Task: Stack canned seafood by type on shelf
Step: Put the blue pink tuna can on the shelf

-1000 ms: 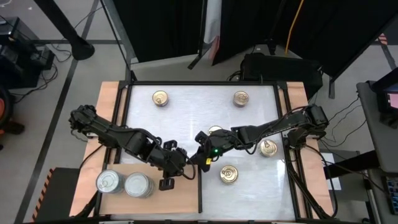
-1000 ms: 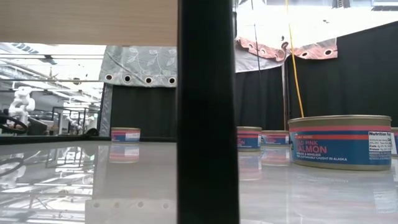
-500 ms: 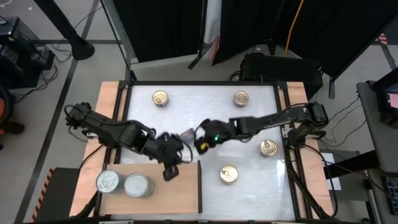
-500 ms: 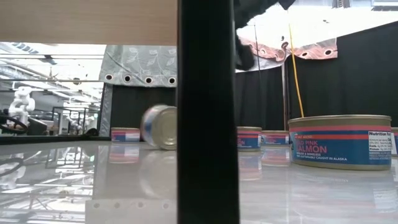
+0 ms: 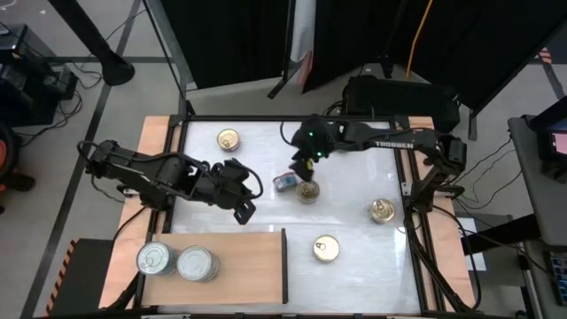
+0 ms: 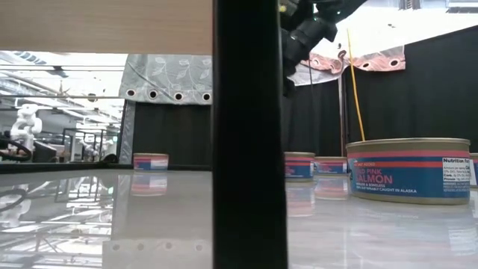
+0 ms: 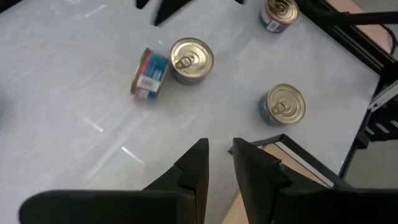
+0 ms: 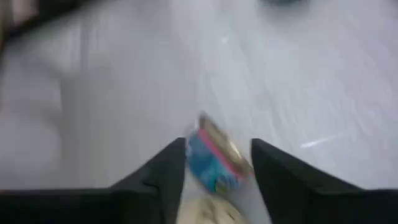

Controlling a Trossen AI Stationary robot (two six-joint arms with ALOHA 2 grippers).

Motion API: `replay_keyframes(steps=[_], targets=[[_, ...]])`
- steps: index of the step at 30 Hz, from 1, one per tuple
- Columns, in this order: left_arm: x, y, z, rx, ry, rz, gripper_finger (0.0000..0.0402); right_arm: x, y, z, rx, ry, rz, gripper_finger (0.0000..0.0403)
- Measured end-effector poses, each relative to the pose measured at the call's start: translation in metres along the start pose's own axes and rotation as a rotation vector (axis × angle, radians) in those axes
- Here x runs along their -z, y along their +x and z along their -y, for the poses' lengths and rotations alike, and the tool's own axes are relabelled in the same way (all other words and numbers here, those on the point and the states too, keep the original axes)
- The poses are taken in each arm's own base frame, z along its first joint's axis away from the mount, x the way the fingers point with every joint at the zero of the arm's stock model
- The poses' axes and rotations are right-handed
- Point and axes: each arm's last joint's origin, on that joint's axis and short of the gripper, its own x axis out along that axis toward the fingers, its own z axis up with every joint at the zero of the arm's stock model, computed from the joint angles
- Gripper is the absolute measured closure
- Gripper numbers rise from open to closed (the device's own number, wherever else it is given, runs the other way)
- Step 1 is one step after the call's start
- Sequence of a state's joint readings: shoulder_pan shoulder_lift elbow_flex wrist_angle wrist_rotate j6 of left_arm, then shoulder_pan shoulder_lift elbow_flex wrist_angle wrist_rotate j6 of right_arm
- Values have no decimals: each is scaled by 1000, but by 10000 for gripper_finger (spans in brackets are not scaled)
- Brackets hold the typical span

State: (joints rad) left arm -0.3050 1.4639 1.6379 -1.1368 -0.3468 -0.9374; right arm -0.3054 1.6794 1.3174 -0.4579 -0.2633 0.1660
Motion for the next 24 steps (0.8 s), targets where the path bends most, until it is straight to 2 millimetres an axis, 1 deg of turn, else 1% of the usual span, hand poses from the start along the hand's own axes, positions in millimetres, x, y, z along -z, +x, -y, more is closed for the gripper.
replay_keyframes(steps=[2, 5, 7, 10, 13, 16, 21, 24], targets=[[0, 0, 0, 0, -11, 0, 323, 5, 0, 3, -16, -175, -59, 194], [1, -1, -1, -10, -38, -2, 323, 15, 2, 0, -61, -414, -147, 141], [1, -1, 0, -7, -45, -1, 323, 17, 10, -5, -55, -521, -162, 110], [1, -1, 1, 4, -53, 7, 317, 17, 23, -8, -21, -606, -139, 82], [1, -3, 0, 6, -75, 5, 300, 14, 36, -7, -16, -612, -102, 74], [1, -14, -4, 31, -107, 20, 282, 20, 54, -3, -27, -600, -131, 74], [2, -42, -14, 84, -164, 76, 268, 30, 73, -2, -43, -594, -188, 75], [3, -60, -20, 138, -179, 108, 267, 36, 84, -1, -37, -595, -215, 88]])
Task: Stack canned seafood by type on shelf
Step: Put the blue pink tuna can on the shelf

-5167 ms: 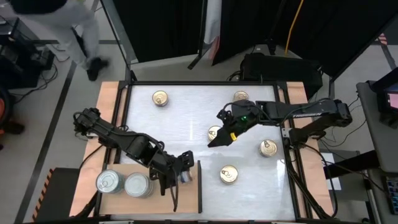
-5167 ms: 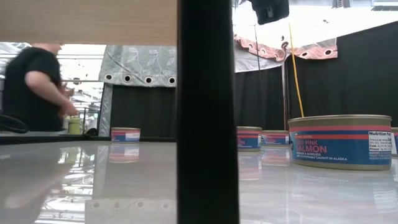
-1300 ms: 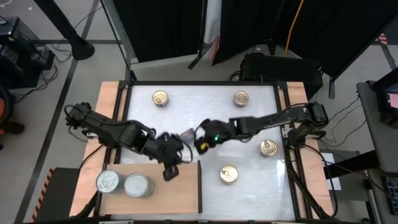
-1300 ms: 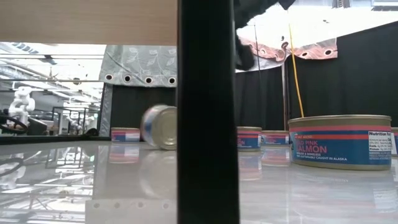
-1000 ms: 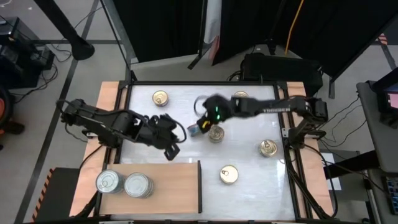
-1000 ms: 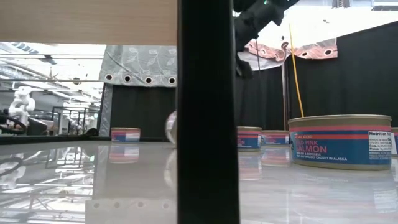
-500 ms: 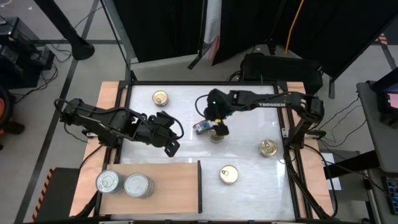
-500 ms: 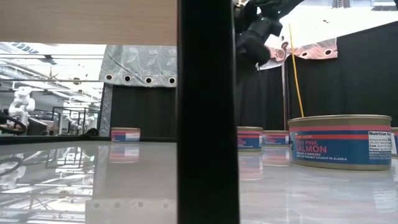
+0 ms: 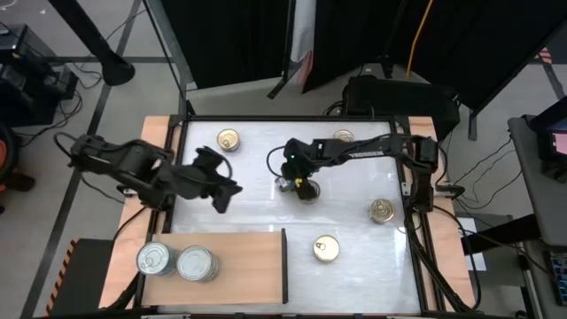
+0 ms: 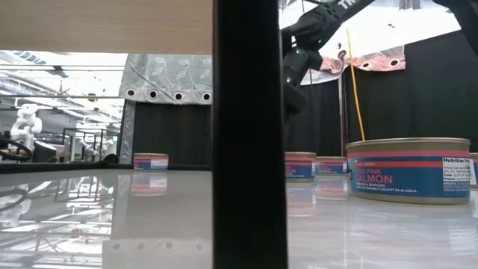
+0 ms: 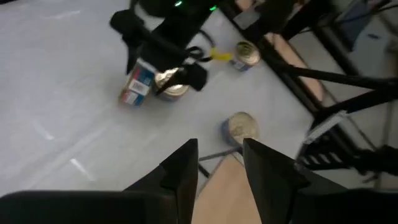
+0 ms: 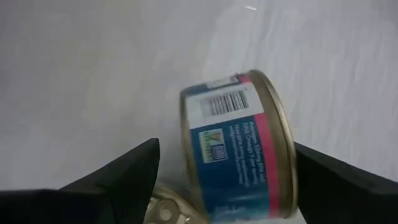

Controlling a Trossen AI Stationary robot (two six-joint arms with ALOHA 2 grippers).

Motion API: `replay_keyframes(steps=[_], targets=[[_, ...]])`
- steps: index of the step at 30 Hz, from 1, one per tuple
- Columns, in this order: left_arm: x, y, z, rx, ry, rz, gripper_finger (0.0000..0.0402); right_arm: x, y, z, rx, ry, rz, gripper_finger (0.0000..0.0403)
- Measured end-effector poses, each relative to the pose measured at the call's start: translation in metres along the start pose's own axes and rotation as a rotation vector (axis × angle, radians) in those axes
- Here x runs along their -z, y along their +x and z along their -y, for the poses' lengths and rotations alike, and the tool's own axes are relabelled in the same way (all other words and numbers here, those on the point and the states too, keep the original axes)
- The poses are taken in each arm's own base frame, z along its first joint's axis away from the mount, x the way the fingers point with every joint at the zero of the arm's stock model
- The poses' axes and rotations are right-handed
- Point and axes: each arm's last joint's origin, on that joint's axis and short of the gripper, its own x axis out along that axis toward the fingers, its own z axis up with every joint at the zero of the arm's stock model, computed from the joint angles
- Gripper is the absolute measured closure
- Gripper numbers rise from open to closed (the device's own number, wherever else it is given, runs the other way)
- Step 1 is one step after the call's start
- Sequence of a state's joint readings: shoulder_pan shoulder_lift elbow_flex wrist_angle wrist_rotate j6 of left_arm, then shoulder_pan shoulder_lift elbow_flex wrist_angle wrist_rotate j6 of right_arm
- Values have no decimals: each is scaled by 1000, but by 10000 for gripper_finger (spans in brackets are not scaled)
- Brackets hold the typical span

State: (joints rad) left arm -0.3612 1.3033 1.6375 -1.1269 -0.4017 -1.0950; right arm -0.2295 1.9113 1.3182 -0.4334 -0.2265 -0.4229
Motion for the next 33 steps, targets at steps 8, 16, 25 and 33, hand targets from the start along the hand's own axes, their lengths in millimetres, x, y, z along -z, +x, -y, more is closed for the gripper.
replay_keyframes(steps=[8, 16, 25, 33], targets=[[20, -33, 20, 291, 73, -77, 267, -1, 10, -6, 102, -38, -57, 203], [69, -57, 66, 653, -62, -361, 267, -19, -26, -23, 132, -31, 23, 236], [172, -56, 94, 567, 15, -640, 304, -43, -108, -49, 152, 127, 263, 216], [221, -21, 82, 210, 115, -650, 383, -52, -173, -66, 132, 302, 522, 230]])
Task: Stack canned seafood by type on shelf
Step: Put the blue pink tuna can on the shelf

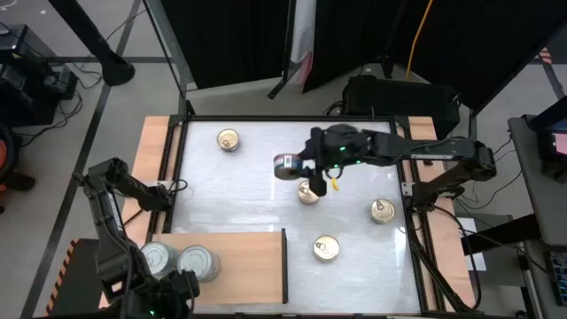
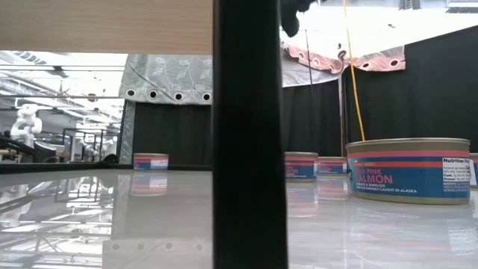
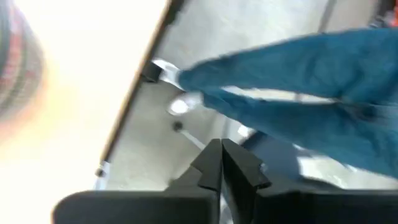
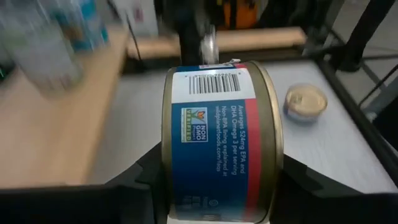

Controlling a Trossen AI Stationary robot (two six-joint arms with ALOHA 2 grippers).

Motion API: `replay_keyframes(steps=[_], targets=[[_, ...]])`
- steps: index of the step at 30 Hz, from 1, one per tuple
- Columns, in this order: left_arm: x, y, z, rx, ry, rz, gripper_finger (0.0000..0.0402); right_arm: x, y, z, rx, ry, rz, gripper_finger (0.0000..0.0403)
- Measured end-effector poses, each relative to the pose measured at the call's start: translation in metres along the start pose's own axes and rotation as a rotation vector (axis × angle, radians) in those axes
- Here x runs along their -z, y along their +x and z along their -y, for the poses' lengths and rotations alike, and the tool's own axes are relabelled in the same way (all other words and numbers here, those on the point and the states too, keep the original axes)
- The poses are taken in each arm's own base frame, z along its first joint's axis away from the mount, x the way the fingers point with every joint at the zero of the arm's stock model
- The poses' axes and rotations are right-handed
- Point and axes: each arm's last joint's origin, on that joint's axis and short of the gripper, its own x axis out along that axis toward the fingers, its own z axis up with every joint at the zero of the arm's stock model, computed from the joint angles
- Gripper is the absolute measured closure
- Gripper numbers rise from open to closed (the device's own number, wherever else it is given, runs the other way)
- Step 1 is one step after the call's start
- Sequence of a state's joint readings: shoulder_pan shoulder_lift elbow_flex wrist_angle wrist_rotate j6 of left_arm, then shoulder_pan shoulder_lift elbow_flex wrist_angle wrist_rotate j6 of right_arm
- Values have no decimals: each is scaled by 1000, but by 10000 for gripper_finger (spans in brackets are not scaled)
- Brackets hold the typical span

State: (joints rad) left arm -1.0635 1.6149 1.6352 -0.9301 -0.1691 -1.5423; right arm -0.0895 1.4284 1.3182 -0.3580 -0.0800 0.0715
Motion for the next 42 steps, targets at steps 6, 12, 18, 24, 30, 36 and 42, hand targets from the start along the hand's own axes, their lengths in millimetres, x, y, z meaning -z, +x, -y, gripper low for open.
replay_keyframes(steps=[6, 12, 18, 24, 30, 36, 42], targets=[[-4, 17, -13, -179, 1, 127, 390, -24, -25, -22, -89, 105, 228, 223], [-4, 24, -17, -234, -8, 132, 394, -27, -28, -48, -174, 89, 270, 227], [-2, 2, -6, -105, -41, -13, 395, -22, -26, -65, -221, 114, 236, 226], [-9, -58, 6, 69, -60, -42, 395, -14, -23, -92, -291, 7, 211, 226], [-27, -116, 1, 222, -104, 105, 396, 3, -11, -131, -362, -380, 206, 225], [-48, -141, -10, 251, -62, 328, 396, 25, 15, -155, -184, -739, 162, 225], [-68, -143, -14, 198, 22, 440, 396, 41, 49, -162, -87, -964, 147, 225]])
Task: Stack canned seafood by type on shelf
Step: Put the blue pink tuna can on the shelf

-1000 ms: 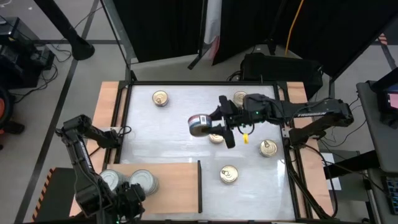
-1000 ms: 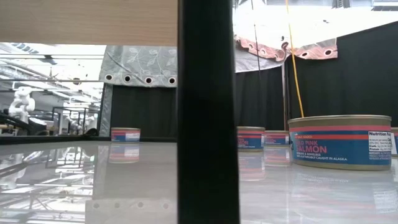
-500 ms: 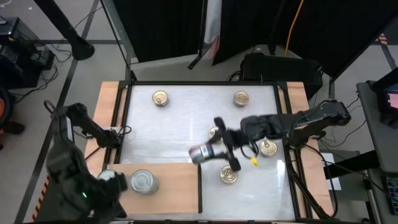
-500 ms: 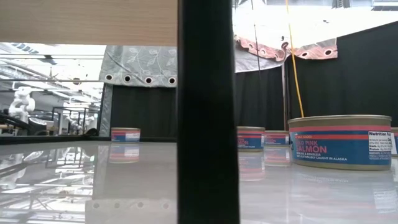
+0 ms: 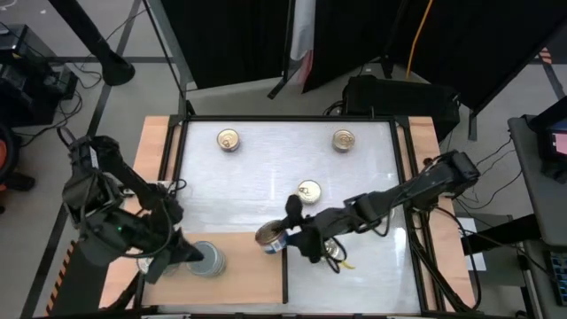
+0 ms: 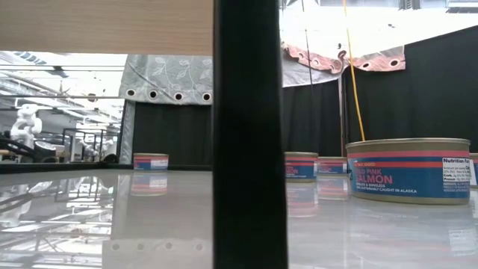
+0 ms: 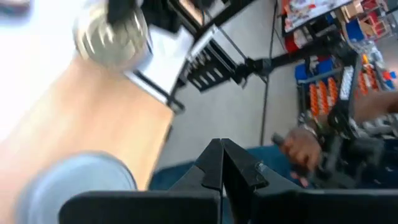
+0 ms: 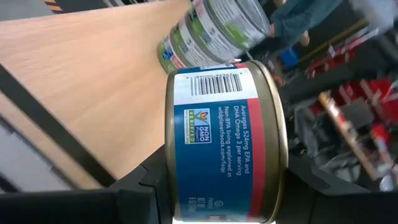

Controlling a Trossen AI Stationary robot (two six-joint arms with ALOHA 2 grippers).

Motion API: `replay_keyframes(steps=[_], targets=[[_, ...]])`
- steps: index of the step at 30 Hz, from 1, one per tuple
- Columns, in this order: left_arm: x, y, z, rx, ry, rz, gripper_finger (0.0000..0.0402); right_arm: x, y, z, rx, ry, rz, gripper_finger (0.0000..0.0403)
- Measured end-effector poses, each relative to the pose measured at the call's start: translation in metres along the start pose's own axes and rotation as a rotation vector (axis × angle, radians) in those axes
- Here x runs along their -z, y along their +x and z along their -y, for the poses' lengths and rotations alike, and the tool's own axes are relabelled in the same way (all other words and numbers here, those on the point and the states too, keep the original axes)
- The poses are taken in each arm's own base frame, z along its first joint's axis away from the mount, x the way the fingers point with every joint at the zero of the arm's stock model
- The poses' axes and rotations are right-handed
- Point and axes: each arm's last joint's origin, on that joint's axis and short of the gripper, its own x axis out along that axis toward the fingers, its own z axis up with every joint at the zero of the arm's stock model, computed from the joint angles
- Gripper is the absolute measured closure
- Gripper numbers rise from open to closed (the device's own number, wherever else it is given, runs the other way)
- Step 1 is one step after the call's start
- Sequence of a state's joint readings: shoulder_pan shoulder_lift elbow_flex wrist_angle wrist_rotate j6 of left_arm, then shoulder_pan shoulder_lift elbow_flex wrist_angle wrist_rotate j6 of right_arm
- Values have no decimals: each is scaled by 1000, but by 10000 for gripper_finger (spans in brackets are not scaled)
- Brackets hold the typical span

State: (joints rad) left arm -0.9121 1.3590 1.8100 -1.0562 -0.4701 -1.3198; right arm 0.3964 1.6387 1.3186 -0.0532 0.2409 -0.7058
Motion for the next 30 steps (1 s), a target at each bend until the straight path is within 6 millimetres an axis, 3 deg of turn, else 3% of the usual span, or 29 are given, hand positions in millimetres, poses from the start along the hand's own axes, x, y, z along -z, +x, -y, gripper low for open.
replay_keyframes(steps=[5, 12, 17, 30], targets=[[-13, 6, -4, -30, 46, 46, 396, -4, 18, -14, 5, -32, 63, 225], [-26, 11, -9, -64, 113, 87, 396, -26, 32, -21, -96, -24, 151, 224], [-33, 13, -11, -84, 126, 111, 396, -22, 47, -33, -191, -30, 118, 217], [-49, 17, -18, -129, 170, 159, 396, -15, 48, -27, -231, 65, 94, 187]])
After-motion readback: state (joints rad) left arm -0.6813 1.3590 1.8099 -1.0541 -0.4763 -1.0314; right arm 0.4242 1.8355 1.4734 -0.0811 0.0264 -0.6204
